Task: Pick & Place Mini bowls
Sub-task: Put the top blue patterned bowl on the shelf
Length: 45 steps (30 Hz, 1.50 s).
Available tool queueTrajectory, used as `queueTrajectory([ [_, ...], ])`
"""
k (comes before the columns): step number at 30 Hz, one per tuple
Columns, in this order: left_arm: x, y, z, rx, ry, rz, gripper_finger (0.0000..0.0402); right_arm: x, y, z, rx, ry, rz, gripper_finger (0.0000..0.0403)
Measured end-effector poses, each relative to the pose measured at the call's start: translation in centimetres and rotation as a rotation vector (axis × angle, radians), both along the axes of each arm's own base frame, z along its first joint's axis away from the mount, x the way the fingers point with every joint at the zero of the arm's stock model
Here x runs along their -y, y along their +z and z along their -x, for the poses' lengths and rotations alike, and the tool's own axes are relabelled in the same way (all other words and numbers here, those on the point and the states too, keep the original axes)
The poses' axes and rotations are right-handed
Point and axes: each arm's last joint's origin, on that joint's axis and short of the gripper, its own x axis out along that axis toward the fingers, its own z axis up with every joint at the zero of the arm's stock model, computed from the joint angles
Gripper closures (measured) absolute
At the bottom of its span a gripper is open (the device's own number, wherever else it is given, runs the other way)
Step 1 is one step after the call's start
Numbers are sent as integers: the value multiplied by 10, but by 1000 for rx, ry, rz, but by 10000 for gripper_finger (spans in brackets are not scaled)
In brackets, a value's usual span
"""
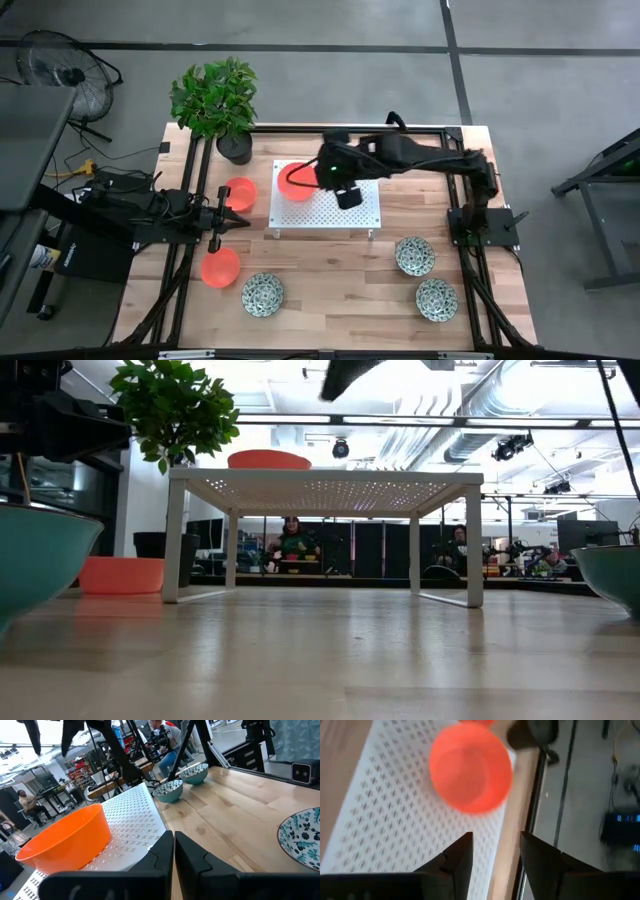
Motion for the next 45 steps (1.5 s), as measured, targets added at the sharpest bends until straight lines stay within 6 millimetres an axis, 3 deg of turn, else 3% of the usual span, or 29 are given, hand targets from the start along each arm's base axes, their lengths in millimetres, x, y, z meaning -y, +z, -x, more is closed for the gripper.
queueTrajectory([
  [5,0,0,0,0,0,0,392,2,17,33,-28,-123,-70,260],
  [10,0,0,0,0,0,0,392,2,14,55,-114,-276,-159,264],
  [16,0,0,0,0,0,0,392,-8,-32,75,-276,-365,-280,265],
  [21,0,0,0,0,0,0,392,-15,-71,117,-285,-480,-372,265],
  [31,0,0,0,0,-1,0,392,-34,-98,199,-101,-818,-581,265],
  [45,0,0,0,0,-1,0,392,-50,-168,224,-321,-1114,-796,265],
])
